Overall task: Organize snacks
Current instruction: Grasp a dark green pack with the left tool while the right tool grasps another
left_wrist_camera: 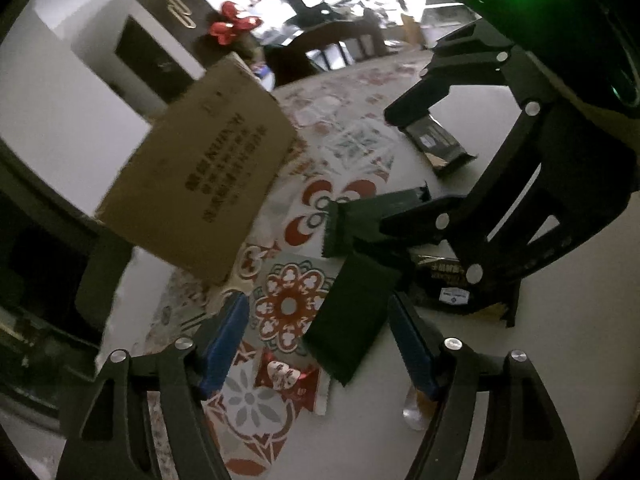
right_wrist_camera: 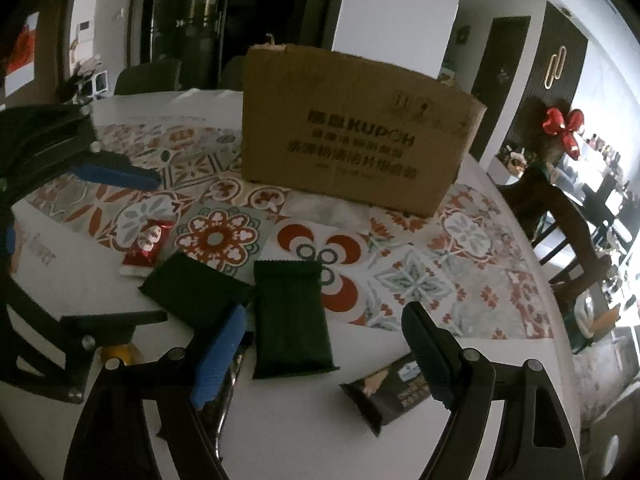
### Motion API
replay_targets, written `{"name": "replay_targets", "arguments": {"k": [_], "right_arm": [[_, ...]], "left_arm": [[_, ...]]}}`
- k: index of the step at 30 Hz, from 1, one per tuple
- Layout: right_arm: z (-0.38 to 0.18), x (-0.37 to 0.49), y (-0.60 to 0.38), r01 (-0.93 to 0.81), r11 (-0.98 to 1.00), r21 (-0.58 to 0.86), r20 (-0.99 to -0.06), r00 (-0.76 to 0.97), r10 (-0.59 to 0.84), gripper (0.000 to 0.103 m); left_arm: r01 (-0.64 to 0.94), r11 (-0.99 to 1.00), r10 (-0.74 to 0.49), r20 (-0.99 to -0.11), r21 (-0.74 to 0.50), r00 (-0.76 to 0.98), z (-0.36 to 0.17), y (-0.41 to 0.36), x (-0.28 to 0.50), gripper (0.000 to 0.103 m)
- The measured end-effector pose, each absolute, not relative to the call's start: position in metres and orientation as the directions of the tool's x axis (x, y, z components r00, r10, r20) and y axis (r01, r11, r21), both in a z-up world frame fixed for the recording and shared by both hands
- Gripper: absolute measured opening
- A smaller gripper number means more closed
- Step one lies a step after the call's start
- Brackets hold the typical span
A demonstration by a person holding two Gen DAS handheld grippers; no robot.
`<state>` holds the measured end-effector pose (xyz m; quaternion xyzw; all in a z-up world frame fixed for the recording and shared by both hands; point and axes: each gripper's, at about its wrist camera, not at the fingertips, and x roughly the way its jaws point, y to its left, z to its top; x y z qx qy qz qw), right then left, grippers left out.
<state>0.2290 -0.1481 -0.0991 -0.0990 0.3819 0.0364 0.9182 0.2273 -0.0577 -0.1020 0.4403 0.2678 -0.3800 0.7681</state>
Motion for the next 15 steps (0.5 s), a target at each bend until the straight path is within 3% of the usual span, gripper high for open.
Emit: {"name": "replay_targets", "arguments": {"k": [6,15], "right_arm": [[-0.108,0.241,-0.148,-0.135,0.982,-0.131,-0.734,0.679,-0.005,0.081],[-0.113,0.245,-0.146,-0.149,0.982,-0.117,-0.745,0.667,0.013,0.080]], "left_arm": [[0.876,0.231,-0.341,-0.808,0.424,0.481,-0.112,-0.060,0.237,0.058],[0.924,0.130,-0.336,-0.860,0.360,0.383,-0.121,-0.068,0.246,0.058]]}}
